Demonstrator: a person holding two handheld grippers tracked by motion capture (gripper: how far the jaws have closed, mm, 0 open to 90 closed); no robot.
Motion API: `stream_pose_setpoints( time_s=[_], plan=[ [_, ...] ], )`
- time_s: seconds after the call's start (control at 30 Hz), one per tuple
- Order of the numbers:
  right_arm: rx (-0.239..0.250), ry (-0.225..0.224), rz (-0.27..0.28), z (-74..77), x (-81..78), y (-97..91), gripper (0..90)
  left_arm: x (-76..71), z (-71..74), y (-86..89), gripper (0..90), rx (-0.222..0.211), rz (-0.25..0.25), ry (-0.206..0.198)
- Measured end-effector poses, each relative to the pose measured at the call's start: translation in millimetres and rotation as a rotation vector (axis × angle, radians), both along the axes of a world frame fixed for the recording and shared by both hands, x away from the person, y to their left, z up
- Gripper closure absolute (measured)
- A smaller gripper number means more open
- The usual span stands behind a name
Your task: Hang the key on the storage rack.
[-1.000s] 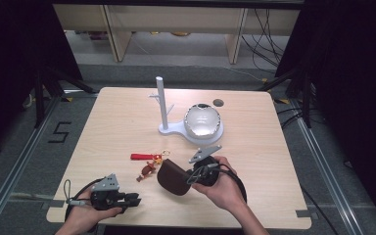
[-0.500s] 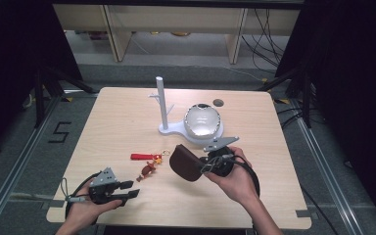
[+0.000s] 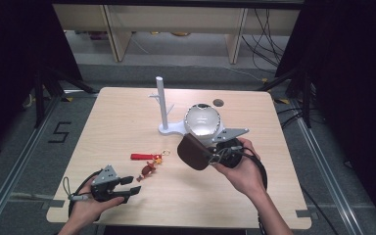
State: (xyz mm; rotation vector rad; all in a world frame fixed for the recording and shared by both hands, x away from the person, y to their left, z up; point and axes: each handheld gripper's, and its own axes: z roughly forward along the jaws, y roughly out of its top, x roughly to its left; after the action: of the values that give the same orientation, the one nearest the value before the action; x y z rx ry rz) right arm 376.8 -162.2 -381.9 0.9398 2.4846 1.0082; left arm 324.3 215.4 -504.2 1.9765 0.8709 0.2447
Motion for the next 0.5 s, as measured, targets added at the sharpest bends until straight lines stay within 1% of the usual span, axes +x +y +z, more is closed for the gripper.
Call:
stream_pose_setpoints(
  time_s=[0.03, 0.07, 0.1, 0.13, 0.2, 0.23, 0.33, 0.37, 0.4, 0.47, 0.5],
  plan=[
    [0.000, 0.000, 0.000, 0.0, 0.0, 0.0, 71.2, 0.0, 0.0, 0.0, 47.4, 0.000, 0.000, 0.000],
    [0.003, -0.003, -0.010, 0.7, 0.3, -0.6, 71.2, 0.2, -0.4, -1.0, 47.4, -0.012, 0.007, -0.001],
    [-0.003, -0.010, -0.014, 2.3, 1.7, -2.2, 71.2, 0.4, -0.5, -1.1, 46.8, -0.014, 0.010, -0.004],
    [0.000, -0.025, -0.020, 4.5, 3.4, -4.0, 71.2, 1.3, -0.4, -0.5, 46.2, -0.006, 0.008, -0.006],
    [0.002, -0.028, -0.029, 7.1, 4.7, -5.6, 71.2, 2.1, -0.8, -1.4, 45.7, -0.011, 0.019, -0.007],
    [0.004, -0.040, -0.029, 7.9, 5.7, -6.3, 71.2, 3.2, -1.9, -2.1, 45.5, -0.019, 0.018, -0.011],
    [0.006, -0.044, -0.035, 10.6, 7.6, -7.8, 71.2, 4.0, -2.9, -3.5, 45.2, -0.020, 0.017, -0.011],
    [0.008, -0.054, -0.038, 12.7, 8.8, -8.9, 71.2, 4.3, -3.5, -4.0, 45.1, -0.025, 0.015, -0.013],
    [0.008, -0.055, -0.042, 13.7, 9.3, -9.1, 71.2, 4.3, -3.0, -4.4, 45.1, -0.020, 0.014, -0.005],
    [0.013, -0.060, -0.040, 16.6, 11.2, -9.6, 71.2, 4.2, -4.0, -6.2, 45.0, -0.030, 0.022, -0.012],
    [0.009, -0.072, -0.044, 18.2, 12.3, -9.8, 71.2, 4.4, -4.1, -6.5, 44.9, -0.031, 0.021, -0.012]
  ],
)
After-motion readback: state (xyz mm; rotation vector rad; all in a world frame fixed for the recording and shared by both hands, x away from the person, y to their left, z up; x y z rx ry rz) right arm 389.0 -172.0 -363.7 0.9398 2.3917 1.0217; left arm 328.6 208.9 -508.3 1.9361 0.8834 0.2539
